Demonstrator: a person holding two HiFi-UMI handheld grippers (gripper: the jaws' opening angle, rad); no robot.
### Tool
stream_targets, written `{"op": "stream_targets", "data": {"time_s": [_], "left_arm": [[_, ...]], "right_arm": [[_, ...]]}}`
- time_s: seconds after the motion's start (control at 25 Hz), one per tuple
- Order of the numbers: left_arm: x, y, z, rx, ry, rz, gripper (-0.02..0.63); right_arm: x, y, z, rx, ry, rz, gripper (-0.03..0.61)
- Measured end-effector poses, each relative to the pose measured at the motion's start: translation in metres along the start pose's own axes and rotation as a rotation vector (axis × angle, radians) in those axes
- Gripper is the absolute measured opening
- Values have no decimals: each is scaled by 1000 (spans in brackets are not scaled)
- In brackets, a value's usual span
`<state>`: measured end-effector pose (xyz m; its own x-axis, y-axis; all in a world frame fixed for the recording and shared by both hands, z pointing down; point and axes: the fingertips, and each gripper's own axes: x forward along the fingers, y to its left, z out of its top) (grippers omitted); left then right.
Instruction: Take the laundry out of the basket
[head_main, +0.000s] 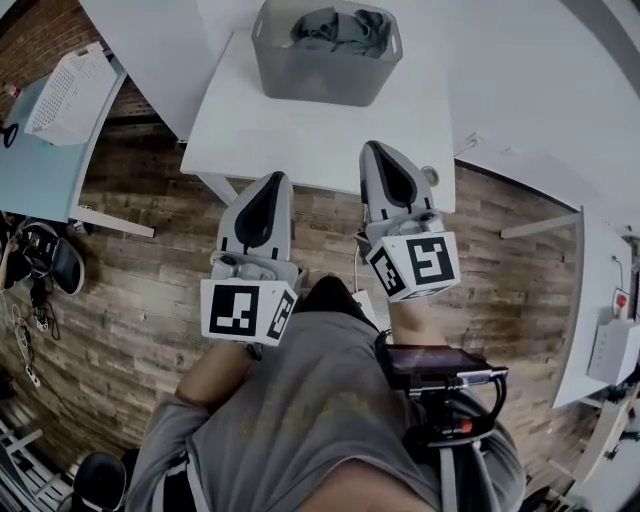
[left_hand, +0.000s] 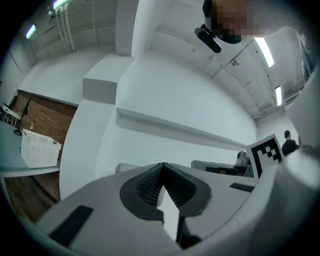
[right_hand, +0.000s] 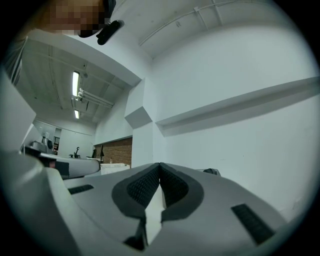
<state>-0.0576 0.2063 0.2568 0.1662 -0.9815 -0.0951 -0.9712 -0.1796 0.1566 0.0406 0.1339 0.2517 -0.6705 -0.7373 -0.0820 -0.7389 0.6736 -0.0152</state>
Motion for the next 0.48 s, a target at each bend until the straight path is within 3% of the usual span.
{"op": "stream_targets", "data": {"time_s": [0.48], "left_arm": [[54,13,-25,7,52,-47,8]], "right_arm": [[31,-49,-5,45,-35,-72,8]]}}
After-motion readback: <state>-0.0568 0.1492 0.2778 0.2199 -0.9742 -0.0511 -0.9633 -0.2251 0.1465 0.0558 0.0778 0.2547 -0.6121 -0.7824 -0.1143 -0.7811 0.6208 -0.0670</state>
